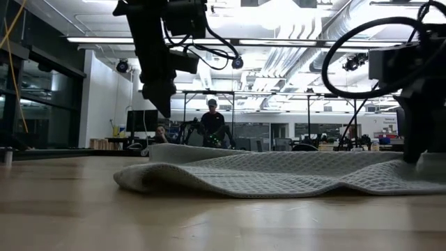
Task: Fold microfiber towels
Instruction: Fold the gray towel on the table
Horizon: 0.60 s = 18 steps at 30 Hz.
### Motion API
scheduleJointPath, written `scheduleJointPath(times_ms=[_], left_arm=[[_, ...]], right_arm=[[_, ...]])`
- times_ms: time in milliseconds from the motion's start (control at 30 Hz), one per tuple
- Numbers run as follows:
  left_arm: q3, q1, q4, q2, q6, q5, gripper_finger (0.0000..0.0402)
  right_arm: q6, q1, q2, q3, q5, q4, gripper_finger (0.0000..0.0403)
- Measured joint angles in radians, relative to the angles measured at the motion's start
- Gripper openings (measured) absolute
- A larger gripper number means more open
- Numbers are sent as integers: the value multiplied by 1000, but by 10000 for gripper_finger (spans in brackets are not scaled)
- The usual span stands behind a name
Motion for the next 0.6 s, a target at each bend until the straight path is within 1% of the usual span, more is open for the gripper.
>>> scheduleJointPath(times_ms=[67, 167, 300, 467, 600], left_arm=[[0, 0, 0, 0, -10, 26, 161], [0, 0, 0, 0, -29, 71, 161], [0, 0, -1, 0, -51, 159, 161], [0, 0, -1, 0, -61, 278, 161], [0, -1, -2, 0, -78, 332, 161]], right_arm=[[0, -8, 0, 0, -27, 13, 144], [0, -15, 0, 0, -99, 55, 156], [1, -12, 0, 0, -157, 106, 172], [24, 6, -2, 1, -170, 137, 194], [52, 14, -2, 1, -170, 136, 210]])
